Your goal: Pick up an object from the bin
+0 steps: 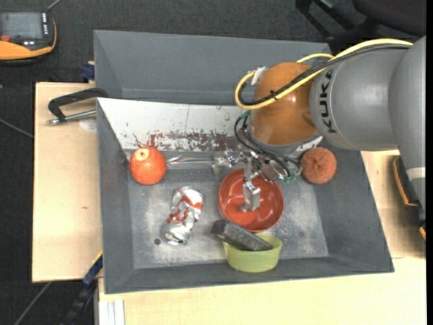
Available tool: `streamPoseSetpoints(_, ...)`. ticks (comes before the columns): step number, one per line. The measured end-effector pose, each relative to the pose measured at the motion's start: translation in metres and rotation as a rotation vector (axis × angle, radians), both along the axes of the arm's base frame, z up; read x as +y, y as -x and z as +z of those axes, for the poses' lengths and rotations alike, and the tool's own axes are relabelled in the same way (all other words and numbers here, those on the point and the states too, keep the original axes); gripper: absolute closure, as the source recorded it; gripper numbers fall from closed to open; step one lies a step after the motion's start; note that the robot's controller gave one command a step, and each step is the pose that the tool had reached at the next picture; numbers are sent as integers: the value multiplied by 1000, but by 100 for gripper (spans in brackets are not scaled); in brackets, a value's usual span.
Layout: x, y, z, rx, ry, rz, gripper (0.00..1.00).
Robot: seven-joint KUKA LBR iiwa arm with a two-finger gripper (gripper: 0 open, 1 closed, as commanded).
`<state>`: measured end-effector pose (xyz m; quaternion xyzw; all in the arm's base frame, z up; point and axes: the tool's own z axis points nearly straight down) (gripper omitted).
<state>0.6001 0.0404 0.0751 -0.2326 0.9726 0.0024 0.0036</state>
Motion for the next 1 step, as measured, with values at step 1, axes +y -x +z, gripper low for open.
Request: streamPoseSetpoints(1, -1, -1, 1, 0, 0, -3, 100)
